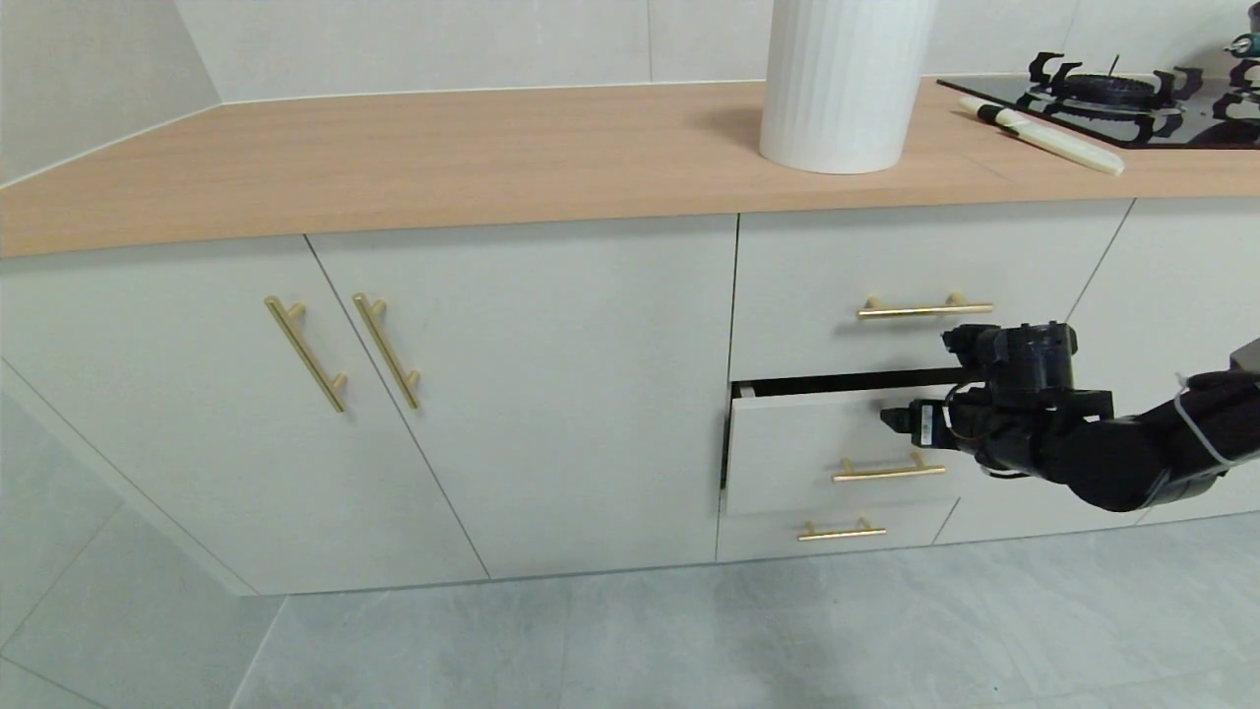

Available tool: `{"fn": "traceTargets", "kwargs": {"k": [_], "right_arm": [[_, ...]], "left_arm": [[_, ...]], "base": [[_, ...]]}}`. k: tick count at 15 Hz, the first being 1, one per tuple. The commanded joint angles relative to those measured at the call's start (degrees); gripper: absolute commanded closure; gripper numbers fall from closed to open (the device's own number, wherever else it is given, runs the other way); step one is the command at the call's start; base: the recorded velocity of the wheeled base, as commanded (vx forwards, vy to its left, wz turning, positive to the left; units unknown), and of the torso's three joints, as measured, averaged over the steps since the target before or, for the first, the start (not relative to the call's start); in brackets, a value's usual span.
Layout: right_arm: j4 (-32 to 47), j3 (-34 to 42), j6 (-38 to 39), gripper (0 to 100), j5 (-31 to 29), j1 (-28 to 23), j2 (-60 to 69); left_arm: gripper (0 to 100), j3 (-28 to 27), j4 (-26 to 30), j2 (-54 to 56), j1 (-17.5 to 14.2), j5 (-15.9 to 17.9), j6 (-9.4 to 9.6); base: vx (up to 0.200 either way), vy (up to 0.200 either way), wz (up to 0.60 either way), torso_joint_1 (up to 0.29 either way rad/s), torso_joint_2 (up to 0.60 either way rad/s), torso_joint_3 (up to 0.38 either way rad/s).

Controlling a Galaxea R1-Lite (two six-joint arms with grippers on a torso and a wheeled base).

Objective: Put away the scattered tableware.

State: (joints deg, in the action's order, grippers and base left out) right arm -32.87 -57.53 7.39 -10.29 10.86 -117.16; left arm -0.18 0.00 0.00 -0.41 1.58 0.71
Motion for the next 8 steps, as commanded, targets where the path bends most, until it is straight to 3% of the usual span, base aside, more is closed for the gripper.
{"fn": "traceTargets", "kwargs": {"k": [1, 8], "right_arm": [[-8.79, 2.77, -0.27, 0, 0.01, 0.21, -2.72], [-15.83, 1.98, -0.27, 0, -1.14, 0.39, -6.23]], "left_arm": [[0, 0.01, 0.00, -0.09, -0.02, 0.00, 0.00], [0, 0.01, 0.00, -0.09, -0.02, 0.00, 0.00]], "base": [[0.000, 0.000, 0.00, 0.000, 0.00, 0.000], [0.000, 0.000, 0.00, 0.000, 0.00, 0.000]]}}
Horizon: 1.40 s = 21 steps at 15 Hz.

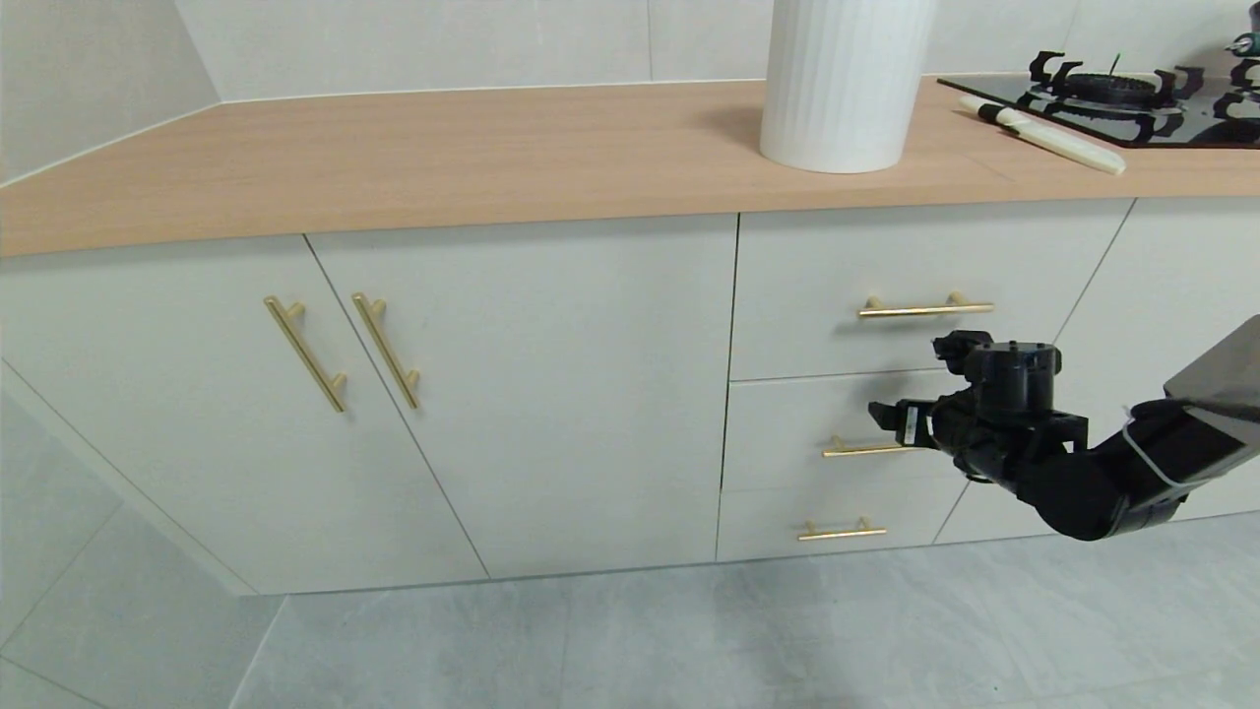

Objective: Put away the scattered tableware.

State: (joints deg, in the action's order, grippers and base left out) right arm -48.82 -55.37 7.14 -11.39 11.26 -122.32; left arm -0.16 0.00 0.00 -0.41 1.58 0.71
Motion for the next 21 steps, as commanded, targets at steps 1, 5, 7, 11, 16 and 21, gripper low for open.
{"fn": "traceTargets", "kwargs": {"k": [1, 5, 7, 11, 16, 21], "right_arm": [[-1.54, -0.35, -0.02, 0, -0.22, -0.01, -1.61], [-2.42, -2.11, 0.15, 0, -2.50, -0.01, -2.84], [-2.42, -1.67, 0.50, 0, -2.50, -0.01, -2.04], [-2.33, 2.55, 1.12, 0, -2.50, 0.16, 3.14], [-2.24, 22.67, 0.68, 0, -2.68, 0.95, 30.83], [1.45, 34.19, -9.78, 0, -2.68, 0.95, 66.16]], "left_arm": [[0, -0.02, 0.00, -0.09, -0.02, 0.00, 0.00], [0, -0.02, 0.00, -0.09, -0.02, 0.00, 0.00], [0, -0.02, 0.00, -0.09, -0.02, 0.00, 0.00], [0, -0.02, 0.00, -0.09, -0.02, 0.00, 0.00], [0, -0.02, 0.00, 0.00, -0.02, 0.00, 0.00], [0, -0.02, 0.00, 0.00, -0.02, 0.00, 0.00]], "base": [[0.000, 0.000, 0.00, 0.000, 0.00, 0.000], [0.000, 0.000, 0.00, 0.000, 0.00, 0.000], [0.000, 0.000, 0.00, 0.000, 0.00, 0.000], [0.000, 0.000, 0.00, 0.000, 0.00, 0.000], [0.000, 0.000, 0.00, 0.000, 0.00, 0.000], [0.000, 0.000, 0.00, 0.000, 0.00, 0.000]]}}
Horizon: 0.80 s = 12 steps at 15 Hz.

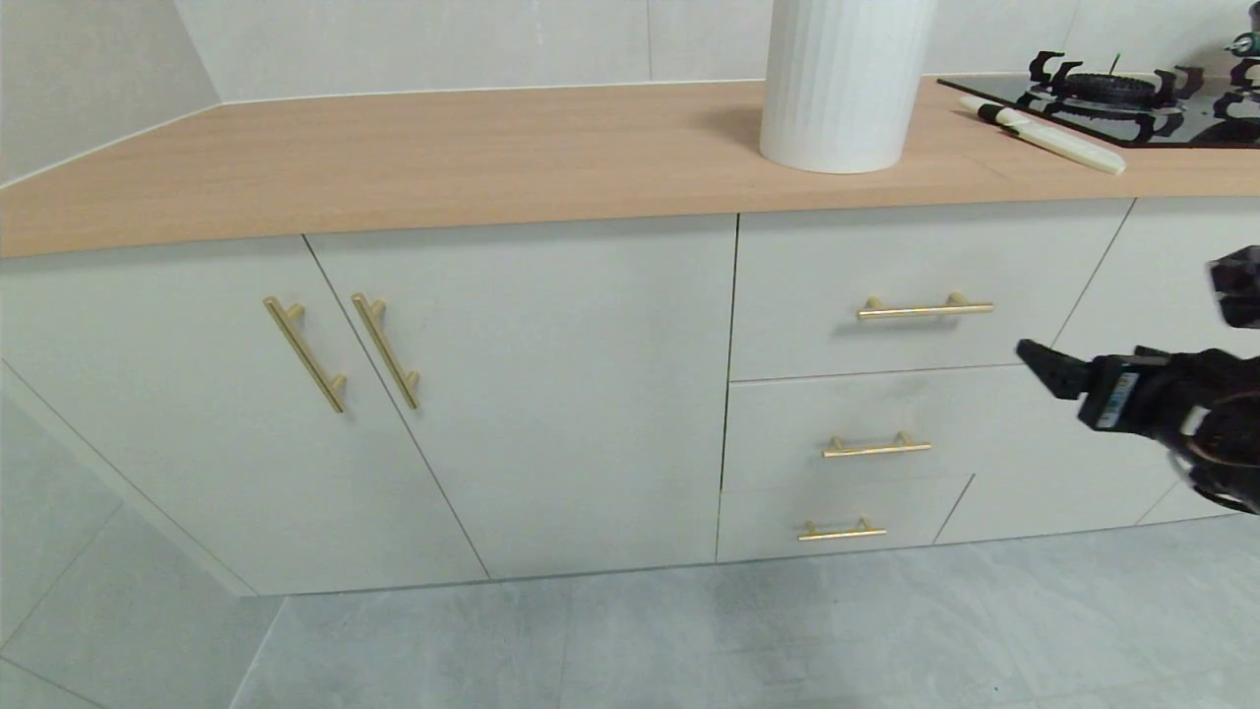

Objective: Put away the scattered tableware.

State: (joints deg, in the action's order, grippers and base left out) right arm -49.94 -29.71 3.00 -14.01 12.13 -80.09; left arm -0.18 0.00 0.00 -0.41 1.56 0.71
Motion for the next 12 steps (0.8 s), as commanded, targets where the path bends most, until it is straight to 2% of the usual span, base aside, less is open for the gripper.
{"fn": "traceTargets", "kwargs": {"k": [1, 4, 6, 8, 11, 12], "right_arm": [[5.74, 10.55, -6.25, 0, -0.06, 0.09, 30.43], [27.80, 12.66, -7.13, 0, -0.06, -0.62, 53.29], [41.07, 12.48, -7.48, 0, 0.56, -6.42, 65.94], [47.75, 12.04, -8.80, 0, 0.91, -8.70, 73.68], [49.07, 13.62, -9.85, 0, 0.56, -11.16, 77.37], [49.86, 16.70, -9.94, 0, 1.53, -12.22, 80.09]], "left_arm": [[0, 0.01, 0.00, -0.09, -0.02, 0.02, 0.00], [0, 0.01, 0.00, -0.09, -0.02, 0.02, 0.00], [0, 0.01, 0.00, -0.09, -0.02, 0.02, 0.00], [0, 0.01, 0.00, -0.09, -0.02, 0.02, 0.00], [0, 0.01, 0.00, -0.09, -0.02, 0.02, 0.00], [0, 0.01, 0.00, 0.00, -0.02, 0.02, 0.00]], "base": [[0.000, 0.000, 0.00, 0.000, 0.00, 0.000], [0.000, 0.000, 0.00, 0.000, 0.00, 0.000], [0.000, 0.000, 0.00, 0.000, 0.00, 0.000], [0.000, 0.000, 0.00, 0.000, 0.00, 0.000], [0.000, 0.000, 0.00, 0.000, 0.00, 0.000], [0.000, 0.000, 0.00, 0.000, 0.00, 0.000]]}}
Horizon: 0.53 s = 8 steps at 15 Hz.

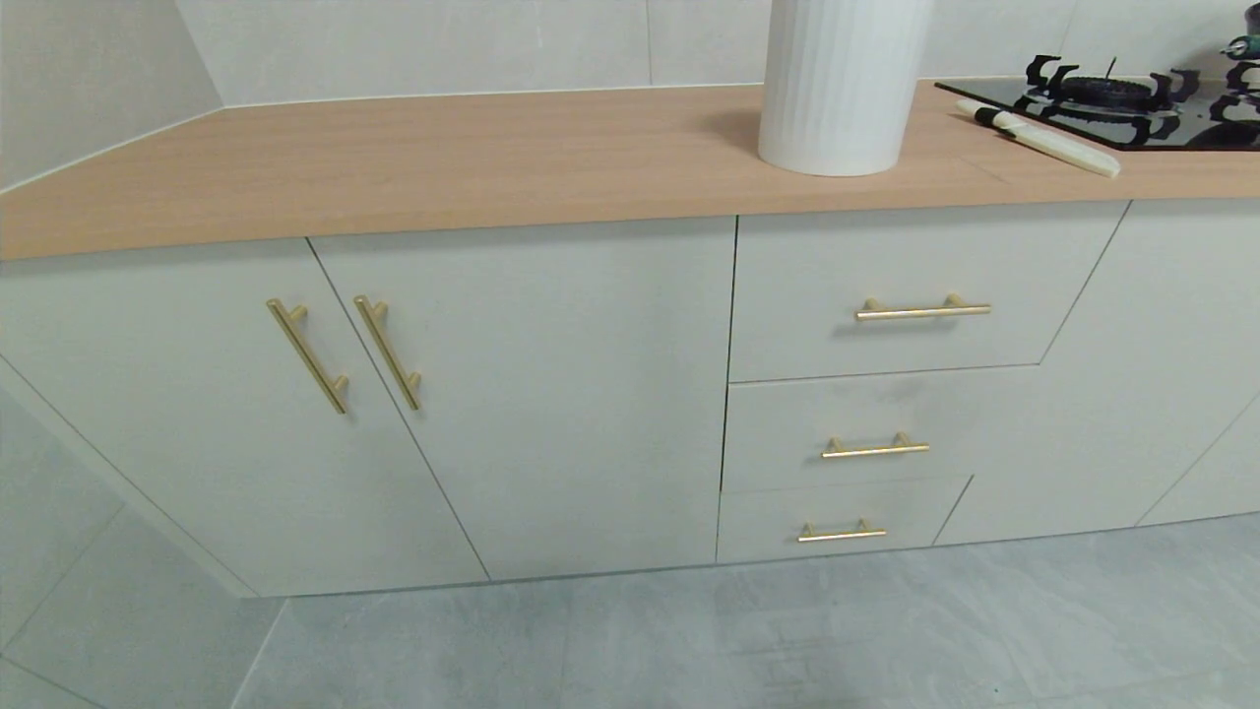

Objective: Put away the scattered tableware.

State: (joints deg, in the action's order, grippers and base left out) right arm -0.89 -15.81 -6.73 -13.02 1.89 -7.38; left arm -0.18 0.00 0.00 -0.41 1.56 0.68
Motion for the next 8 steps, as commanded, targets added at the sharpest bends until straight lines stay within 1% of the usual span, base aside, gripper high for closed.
{"fn": "traceTargets", "kwargs": {"k": [1, 3, 4, 5, 6, 7, 8], "right_arm": [[-0.78, 7.55, 0.14, 0, 0.45, -1.98, 7.38], [-6.05, 15.64, 1.19, 0, 1.24, -1.98, 7.38], [-3.42, 15.81, 1.72, 0, 2.56, -1.98, 7.38], [-0.87, 15.64, 3.21, 0, 5.46, -1.98, 7.38], [-1.92, 15.81, 3.65, 0, 8.01, -1.98, 7.29], [1.42, 15.81, 3.74, 0, 12.40, -1.98, 7.29], [1.86, 15.64, 4.80, 0, 12.84, -1.98, 7.29]], "left_arm": [[0, 0.01, 0.00, -0.09, -0.02, 0.02, -0.07], [0, 0.01, 0.00, -0.09, -0.02, 0.02, -0.07], [0, 0.01, 0.00, -0.09, -0.02, 0.02, 0.02], [0, 0.01, 0.00, -0.09, -0.02, 0.02, -0.07], [0, 0.01, 0.00, -0.09, -0.02, 0.02, -0.07], [0, 0.01, 0.00, -0.09, -0.02, 0.02, 0.02], [0, 0.01, 0.00, -0.09, -0.02, 0.02, -0.07]], "base": [[0.000, 0.000, 0.00, 0.000, 0.00, 0.000], [0.000, 0.000, 0.00, 0.000, 0.00, 0.000], [0.000, 0.000, 0.00, 0.000, 0.00, 0.000], [0.000, 0.000, 0.00, 0.000, 0.00, 0.000], [0.000, 0.000, 0.00, 0.000, 0.00, 0.000], [0.000, 0.000, 0.00, 0.000, 0.00, 0.000], [0.000, 0.000, 0.00, 0.000, 0.00, 0.000]]}}
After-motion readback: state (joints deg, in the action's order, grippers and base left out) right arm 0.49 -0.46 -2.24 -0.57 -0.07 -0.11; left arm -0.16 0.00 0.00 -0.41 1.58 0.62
